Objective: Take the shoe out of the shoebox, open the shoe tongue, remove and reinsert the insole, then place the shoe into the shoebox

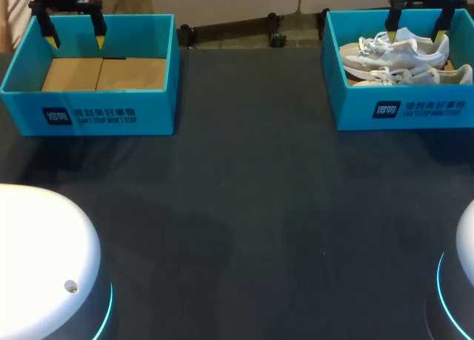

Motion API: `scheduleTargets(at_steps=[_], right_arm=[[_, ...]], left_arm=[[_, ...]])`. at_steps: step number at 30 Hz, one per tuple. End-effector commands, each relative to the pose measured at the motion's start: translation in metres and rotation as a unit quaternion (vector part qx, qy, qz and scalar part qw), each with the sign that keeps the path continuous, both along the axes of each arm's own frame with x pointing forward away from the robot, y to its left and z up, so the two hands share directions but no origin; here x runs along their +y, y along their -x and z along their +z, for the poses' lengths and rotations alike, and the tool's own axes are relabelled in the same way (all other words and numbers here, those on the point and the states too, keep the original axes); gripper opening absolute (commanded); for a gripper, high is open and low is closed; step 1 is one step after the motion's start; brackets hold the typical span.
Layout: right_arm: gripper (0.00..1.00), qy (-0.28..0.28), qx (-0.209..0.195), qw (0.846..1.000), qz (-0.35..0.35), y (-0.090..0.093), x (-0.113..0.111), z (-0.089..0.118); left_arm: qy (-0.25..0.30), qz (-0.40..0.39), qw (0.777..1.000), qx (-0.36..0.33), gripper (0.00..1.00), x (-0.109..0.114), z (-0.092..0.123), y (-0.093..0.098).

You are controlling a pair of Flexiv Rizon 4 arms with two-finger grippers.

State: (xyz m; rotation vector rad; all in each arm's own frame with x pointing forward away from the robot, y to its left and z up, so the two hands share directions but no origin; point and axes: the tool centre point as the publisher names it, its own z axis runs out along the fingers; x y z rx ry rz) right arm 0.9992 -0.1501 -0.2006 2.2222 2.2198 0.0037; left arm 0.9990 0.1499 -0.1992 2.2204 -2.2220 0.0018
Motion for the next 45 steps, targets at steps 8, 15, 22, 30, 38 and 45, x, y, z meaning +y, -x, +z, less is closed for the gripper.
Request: scheduleTargets(at_steps=[8,15,22,30,38,45], right_arm=[[1.0,0.0,0.0,1.0,0.0,0.0,0.0,0.0],[1.0,0.01,-0.003,1.0,-0.002,-0.001,-0.001,-0.001],[1.0,0.023,-0.014,1.0,0.0,0.001,-0.016,-0.007],[1.0,0.009,-0.027,1.0,-0.001,0.0,-0.045,-0.012],[1.0,0.025,-0.033,0.999,-0.009,-0.007,-0.071,-0.021],[0.84,0.026,-0.03,0.999,-0.008,-0.019,-0.091,-0.036]], left_arm=[[0.0,0.0,1.0,0.0,1.0,0.0,0.0,0.0],[0.0,0.0,1.0,0.0,1.0,0.0,0.0,0.0],[0.0,0.0,1.0,0.0,1.0,0.0,0.0,0.0],[0.0,0.0,1.0,0.0,1.0,0.0,0.0,0.0],[0.0,0.0,1.0,0.0,1.0,0.0,0.0,0.0],[0.0,0.0,1.0,0.0,1.0,0.0,0.0,0.0]])
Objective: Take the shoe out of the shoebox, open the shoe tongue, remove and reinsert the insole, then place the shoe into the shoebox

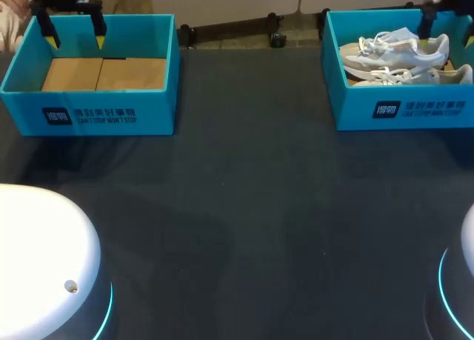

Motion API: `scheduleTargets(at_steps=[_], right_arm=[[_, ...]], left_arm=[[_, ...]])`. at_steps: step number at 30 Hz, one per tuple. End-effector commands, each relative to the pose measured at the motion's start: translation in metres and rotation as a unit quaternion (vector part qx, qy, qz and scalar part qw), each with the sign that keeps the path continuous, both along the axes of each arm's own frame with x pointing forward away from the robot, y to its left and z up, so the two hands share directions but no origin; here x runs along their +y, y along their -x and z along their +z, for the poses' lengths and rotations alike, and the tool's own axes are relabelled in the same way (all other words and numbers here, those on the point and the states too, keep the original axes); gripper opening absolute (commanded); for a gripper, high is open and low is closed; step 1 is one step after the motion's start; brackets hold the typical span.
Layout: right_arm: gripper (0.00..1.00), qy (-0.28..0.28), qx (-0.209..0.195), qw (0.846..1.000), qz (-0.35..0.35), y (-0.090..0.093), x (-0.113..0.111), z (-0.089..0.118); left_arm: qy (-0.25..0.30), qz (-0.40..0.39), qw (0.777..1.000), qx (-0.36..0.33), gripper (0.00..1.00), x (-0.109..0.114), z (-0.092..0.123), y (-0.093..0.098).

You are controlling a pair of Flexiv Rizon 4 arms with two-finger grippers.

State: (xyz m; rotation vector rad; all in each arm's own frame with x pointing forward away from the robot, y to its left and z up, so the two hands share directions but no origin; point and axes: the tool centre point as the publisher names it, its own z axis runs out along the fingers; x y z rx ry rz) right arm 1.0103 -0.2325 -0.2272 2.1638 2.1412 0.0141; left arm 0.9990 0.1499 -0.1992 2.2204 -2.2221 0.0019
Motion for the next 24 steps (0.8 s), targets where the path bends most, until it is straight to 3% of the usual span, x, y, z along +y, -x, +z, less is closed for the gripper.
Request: scheduleTargets(at_steps=[1,10,11,14,17,24], right_arm=[[0.82,-0.006,0.007,1.0,-0.004,-0.009,-0.011,-0.011],[0.83,0.006,0.02,1.0,-0.001,-0.016,-0.033,-0.033],[0.78,0.006,0.021,1.0,-0.001,-0.017,-0.036,-0.035],[0.78,0.01,0.021,1.0,-0.003,-0.018,-0.041,-0.037],[0.91,0.01,0.021,1.0,-0.009,-0.018,-0.051,-0.04],[0.98,0.015,0.027,0.999,-0.023,-0.02,-0.069,-0.051]], left_arm=[[0.0,0.0,1.0,0.0,1.0,0.0,0.0,0.0],[0.0,0.0,1.0,0.0,1.0,0.0,0.0,0.0],[0.0,0.0,1.0,0.0,1.0,0.0,0.0,0.0],[0.0,0.0,1.0,0.0,1.0,0.0,0.0,0.0],[0.0,0.0,1.0,0.0,1.0,0.0,0.0,0.0],[0.0,0.0,1.0,0.0,1.0,0.0,0.0,0.0]])
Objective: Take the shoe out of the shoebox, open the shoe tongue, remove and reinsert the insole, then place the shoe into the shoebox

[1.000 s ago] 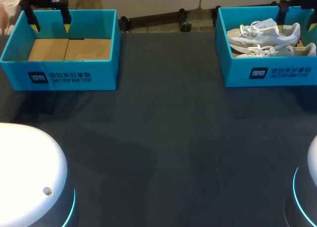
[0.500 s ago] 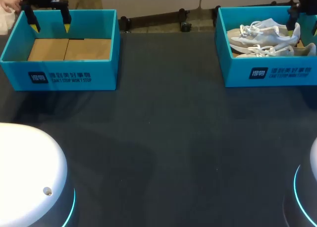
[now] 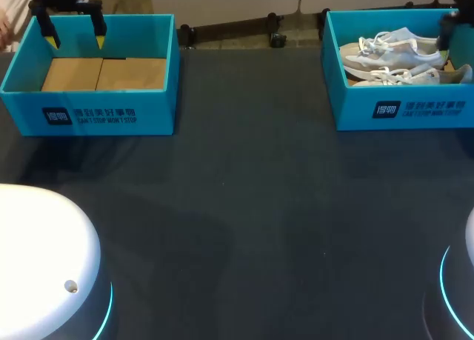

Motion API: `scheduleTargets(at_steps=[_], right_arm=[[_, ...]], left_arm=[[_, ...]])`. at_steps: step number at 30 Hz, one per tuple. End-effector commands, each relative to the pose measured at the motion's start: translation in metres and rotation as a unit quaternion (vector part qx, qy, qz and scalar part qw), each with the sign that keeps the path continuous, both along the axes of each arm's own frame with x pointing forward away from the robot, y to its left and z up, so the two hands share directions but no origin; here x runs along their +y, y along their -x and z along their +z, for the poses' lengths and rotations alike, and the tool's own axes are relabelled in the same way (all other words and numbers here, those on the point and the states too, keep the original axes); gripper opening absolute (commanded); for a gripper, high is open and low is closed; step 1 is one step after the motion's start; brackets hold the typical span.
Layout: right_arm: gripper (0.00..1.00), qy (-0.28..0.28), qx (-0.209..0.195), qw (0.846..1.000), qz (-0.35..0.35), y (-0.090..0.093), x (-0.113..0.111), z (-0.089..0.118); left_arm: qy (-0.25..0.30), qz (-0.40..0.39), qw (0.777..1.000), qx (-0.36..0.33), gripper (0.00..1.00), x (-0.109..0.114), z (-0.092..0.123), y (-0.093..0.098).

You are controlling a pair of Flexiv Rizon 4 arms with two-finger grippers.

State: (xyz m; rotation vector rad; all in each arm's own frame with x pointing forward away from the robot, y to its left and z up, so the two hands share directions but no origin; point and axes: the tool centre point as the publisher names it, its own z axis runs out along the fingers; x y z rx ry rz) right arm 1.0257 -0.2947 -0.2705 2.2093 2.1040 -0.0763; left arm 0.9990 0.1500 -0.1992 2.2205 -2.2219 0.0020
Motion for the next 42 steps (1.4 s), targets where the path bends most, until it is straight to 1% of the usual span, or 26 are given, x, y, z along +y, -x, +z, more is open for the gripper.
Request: scheduleTargets(at_steps=[1,3,4,6,7,9,10,13,14,21,34,37,39,42], right_arm=[[0.97,-0.002,0.004,1.0,-0.003,-0.005,-0.008,-0.009],[0.99,-0.008,0.005,1.0,-0.007,-0.006,-0.012,-0.012],[0.96,-0.011,0.005,1.0,-0.008,-0.007,-0.015,-0.015],[0.95,-0.012,0.006,1.0,-0.008,-0.008,-0.016,-0.016],[0.86,-0.012,0.008,1.0,-0.01,-0.009,-0.017,-0.02],[0.83,-0.01,0.01,1.0,-0.011,-0.01,-0.017,-0.024],[0.78,-0.01,0.011,1.0,-0.011,-0.01,-0.017,-0.025],[0.71,-0.01,0.012,1.0,-0.012,-0.011,-0.02,-0.03],[0.71,-0.01,0.013,1.0,-0.012,-0.011,-0.02,-0.03],[0.82,-0.014,0.02,0.999,-0.02,-0.008,-0.028,-0.041],[0.81,-0.016,0.031,0.999,-0.025,-0.006,-0.033,-0.06],[0.83,-0.019,0.032,0.999,-0.025,-0.005,-0.033,-0.064],[0.89,-0.02,0.031,0.999,-0.025,-0.005,-0.033,-0.067],[0.9,-0.023,0.033,0.999,-0.024,-0.005,-0.033,-0.072]], left_arm=[[0.0,0.0,1.0,0.0,1.0,0.0,0.0,0.0],[0.0,0.0,1.0,0.0,1.0,0.0,0.0,0.0],[0.0,0.0,1.0,0.0,1.0,0.0,0.0,0.0],[0.0,0.0,1.0,0.0,1.0,0.0,0.0,0.0],[0.0,0.0,1.0,0.0,1.0,0.0,0.0,0.0],[0.0,0.0,1.0,0.0,1.0,0.0,0.0,0.0],[0.0,0.0,1.0,0.0,1.0,0.0,0.0,0.0],[0.0,0.0,1.0,0.0,1.0,0.0,0.0,0.0],[0.0,0.0,1.0,0.0,1.0,0.0,0.0,0.0],[0.0,0.0,1.0,0.0,1.0,0.0,0.0,0.0],[0.0,0.0,1.0,0.0,1.0,0.0,0.0,0.0],[0.0,0.0,1.0,0.0,1.0,0.0,0.0,0.0],[0.0,0.0,1.0,0.0,1.0,0.0,0.0,0.0],[0.0,0.0,1.0,0.0,1.0,0.0,0.0,0.0]])
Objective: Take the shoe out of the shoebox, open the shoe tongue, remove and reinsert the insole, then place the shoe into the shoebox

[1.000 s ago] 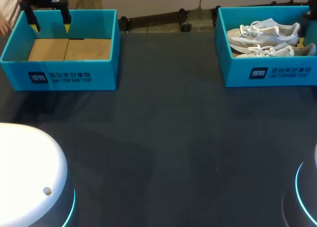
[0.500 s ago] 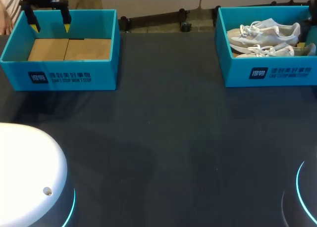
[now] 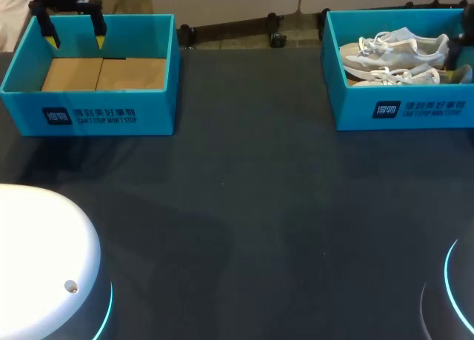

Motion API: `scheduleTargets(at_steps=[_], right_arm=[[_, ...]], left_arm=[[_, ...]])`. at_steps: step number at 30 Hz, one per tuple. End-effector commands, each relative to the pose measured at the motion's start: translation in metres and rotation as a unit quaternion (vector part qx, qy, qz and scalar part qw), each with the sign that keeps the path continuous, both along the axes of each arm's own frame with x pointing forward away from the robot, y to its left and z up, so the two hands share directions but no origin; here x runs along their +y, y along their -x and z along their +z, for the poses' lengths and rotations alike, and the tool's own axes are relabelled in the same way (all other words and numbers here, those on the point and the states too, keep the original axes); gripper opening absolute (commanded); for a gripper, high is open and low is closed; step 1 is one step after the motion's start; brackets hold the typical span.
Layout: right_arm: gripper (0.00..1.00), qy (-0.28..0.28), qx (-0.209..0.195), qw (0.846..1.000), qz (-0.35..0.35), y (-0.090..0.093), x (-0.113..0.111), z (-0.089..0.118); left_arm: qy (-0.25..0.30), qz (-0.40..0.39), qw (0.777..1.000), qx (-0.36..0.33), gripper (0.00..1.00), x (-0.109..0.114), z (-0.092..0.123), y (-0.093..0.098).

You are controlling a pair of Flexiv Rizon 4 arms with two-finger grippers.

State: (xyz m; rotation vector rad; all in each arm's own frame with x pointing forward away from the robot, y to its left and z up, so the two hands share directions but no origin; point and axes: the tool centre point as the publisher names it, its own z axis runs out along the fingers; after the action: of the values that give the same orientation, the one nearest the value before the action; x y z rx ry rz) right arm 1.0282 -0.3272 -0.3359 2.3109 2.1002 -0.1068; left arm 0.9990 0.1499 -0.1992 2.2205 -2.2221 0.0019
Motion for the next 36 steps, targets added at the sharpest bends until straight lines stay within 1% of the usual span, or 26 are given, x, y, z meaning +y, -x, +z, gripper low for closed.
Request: scheduleTargets(at_steps=[1,3,7,9,13,14,16,17,18,24,25,26,27,28,30,31,33,34,36], right_arm=[[0.9,-0.003,0.003,1.0,0.0,-0.003,0.0,-0.008],[0.88,-0.004,0.003,1.0,0.0,-0.002,0.0,-0.01],[0.93,-0.018,-0.004,1.0,-0.004,-0.001,-0.002,-0.013],[0.91,-0.02,-0.004,1.0,-0.004,-0.001,-0.003,-0.014],[0.85,-0.016,0.001,1.0,-0.005,-0.001,-0.004,-0.02],[0.86,-0.016,0.0,1.0,-0.005,-0.001,-0.004,-0.02],[0.81,-0.016,-0.001,1.0,-0.007,0.0,-0.006,-0.022],[0.75,-0.016,0.0,1.0,-0.008,0.0,-0.006,-0.022],[0.72,-0.015,-0.001,1.0,-0.008,0.001,-0.006,-0.023],[0.74,-0.012,-0.002,1.0,-0.004,0.001,-0.003,-0.028],[0.76,-0.009,0.0,1.0,-0.003,0.001,-0.003,-0.029],[0.83,-0.008,0.0,1.0,-0.003,0.001,-0.003,-0.031],[0.87,-0.009,0.0,1.0,-0.004,0.001,-0.003,-0.031],[0.87,-0.008,0.001,1.0,-0.005,0.001,-0.004,-0.032],[0.84,-0.007,0.001,1.0,-0.006,0.001,-0.004,-0.033],[0.79,-0.007,0.001,1.0,-0.006,0.001,-0.004,-0.033],[0.63,-0.006,0.001,1.0,-0.006,0.001,-0.005,-0.033],[0.5,-0.005,0.002,1.0,-0.006,0.001,-0.005,-0.033],[0.45,-0.004,0.002,1.0,-0.006,0.002,-0.004,-0.035]], left_arm=[[0.0,0.0,1.0,0.0,1.0,0.0,0.0,0.0],[0.0,0.0,1.0,0.0,1.0,0.0,0.0,0.0],[0.0,0.0,1.0,0.0,1.0,0.0,0.0,0.0],[0.0,0.0,1.0,0.0,1.0,0.0,0.0,0.0],[0.0,0.0,1.0,0.0,1.0,0.0,0.0,0.0],[0.0,0.0,1.0,0.0,1.0,0.0,0.0,0.0],[0.0,0.0,1.0,0.0,1.0,0.0,0.0,0.0],[0.0,0.0,1.0,0.0,1.0,0.0,0.0,0.0],[0.0,0.0,1.0,0.0,1.0,0.0,0.0,0.0],[0.0,0.0,1.0,0.0,1.0,0.0,0.0,0.0],[0.0,0.0,1.0,0.0,1.0,0.0,0.0,0.0],[0.0,0.0,1.0,0.0,1.0,0.0,0.0,0.0],[0.0,0.0,1.0,0.0,1.0,0.0,0.0,0.0],[0.0,0.0,1.0,0.0,1.0,0.0,0.0,0.0],[0.0,0.0,1.0,0.0,1.0,0.0,0.0,0.0],[0.0,0.0,1.0,0.0,1.0,0.0,0.0,0.0],[0.0,0.0,1.0,0.0,1.0,0.0,0.0,0.0],[0.0,0.0,1.0,0.0,1.0,0.0,0.0,0.0],[0.0,0.0,1.0,0.0,1.0,0.0,0.0,0.0]])
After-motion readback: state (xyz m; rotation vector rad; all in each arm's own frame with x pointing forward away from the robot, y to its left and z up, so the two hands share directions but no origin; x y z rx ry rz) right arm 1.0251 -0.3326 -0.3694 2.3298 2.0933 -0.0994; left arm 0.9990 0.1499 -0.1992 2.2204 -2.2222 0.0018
